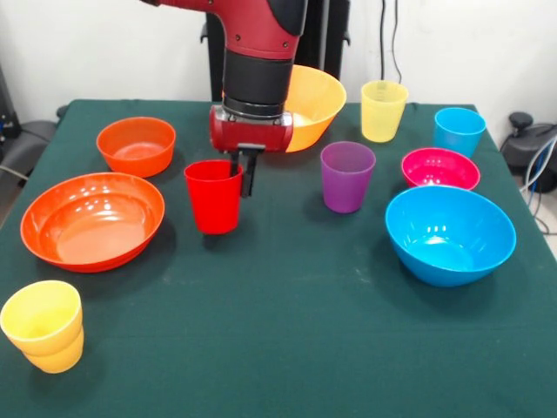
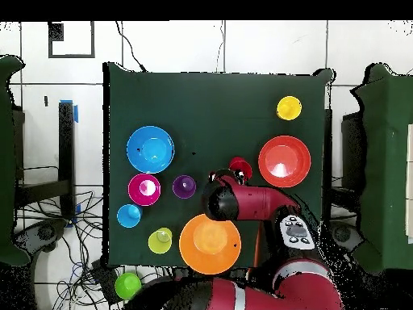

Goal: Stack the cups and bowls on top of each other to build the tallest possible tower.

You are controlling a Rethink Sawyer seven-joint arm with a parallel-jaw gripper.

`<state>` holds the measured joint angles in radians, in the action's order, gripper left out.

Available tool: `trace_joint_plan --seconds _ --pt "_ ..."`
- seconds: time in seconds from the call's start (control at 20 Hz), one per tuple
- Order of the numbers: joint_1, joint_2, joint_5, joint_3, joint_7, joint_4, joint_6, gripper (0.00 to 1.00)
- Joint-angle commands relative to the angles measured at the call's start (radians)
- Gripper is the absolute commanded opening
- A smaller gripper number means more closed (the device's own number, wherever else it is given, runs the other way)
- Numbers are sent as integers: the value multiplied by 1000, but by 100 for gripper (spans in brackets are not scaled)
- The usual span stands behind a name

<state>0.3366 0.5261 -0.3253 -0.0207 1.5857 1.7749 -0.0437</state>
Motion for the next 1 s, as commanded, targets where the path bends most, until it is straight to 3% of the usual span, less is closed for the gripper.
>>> trace_joint_plan --seconds 0.05,0.6,1.0 --pt "-19 -58 5 126 48 -145 -102 0" --pt "-111 -94 34 77 56 -273 -208 0" --pt "-117 -144 65 109 16 -396 -390 0"
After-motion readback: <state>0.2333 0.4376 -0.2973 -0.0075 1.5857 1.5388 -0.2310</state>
